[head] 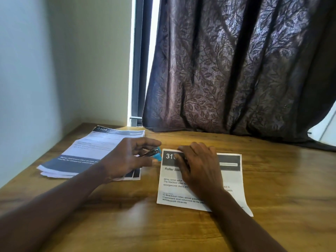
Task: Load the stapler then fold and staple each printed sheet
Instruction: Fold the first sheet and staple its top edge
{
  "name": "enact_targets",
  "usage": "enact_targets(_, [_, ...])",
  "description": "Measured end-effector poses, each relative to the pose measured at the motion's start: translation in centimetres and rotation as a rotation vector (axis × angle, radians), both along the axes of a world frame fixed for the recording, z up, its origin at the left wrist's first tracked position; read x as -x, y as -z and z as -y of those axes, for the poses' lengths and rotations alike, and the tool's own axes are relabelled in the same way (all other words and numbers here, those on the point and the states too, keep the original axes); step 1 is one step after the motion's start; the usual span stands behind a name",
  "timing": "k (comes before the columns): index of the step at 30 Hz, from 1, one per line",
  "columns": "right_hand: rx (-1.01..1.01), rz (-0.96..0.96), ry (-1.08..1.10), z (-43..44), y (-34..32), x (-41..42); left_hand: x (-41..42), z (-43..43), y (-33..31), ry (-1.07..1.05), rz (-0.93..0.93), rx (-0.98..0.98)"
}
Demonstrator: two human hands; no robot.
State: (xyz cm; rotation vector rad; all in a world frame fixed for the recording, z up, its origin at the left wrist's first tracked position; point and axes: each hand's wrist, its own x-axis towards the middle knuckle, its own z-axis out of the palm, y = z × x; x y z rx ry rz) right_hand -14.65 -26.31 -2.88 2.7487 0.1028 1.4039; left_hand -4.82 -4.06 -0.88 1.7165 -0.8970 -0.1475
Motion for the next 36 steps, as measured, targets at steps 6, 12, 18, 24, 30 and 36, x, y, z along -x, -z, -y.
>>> enact_targets(6, [0.06,0.05,-0.024,-0.3,-0.2,0.1,-0.1,-0.5,-0.3,0.038,0.038,-0.014])
enact_targets(12, [0.056,0.062,-0.048,-0.4,-0.4,0.2,-0.4,-0.3,-0.1,0.044,0.071,-0.038])
enact_targets(18, [0.046,0.035,-0.099,-0.7,-0.3,0.1,-0.6,-0.4,-0.2,0.061,0.056,-0.048])
enact_targets(24, [0.058,0.019,-0.117,-0.9,-0.3,0.2,-0.3,-0.3,-0.4,0.124,-0.029,-0.026])
enact_targets(30, [0.05,-0.001,-0.135,-1.3,-0.4,0.3,0.0,-0.3,-0.7,0.142,-0.075,-0.053])
enact_targets(36, [0.064,-0.018,-0.143,-1.5,-0.6,0.4,0.1,-0.4,-0.7,0.159,-0.083,-0.103])
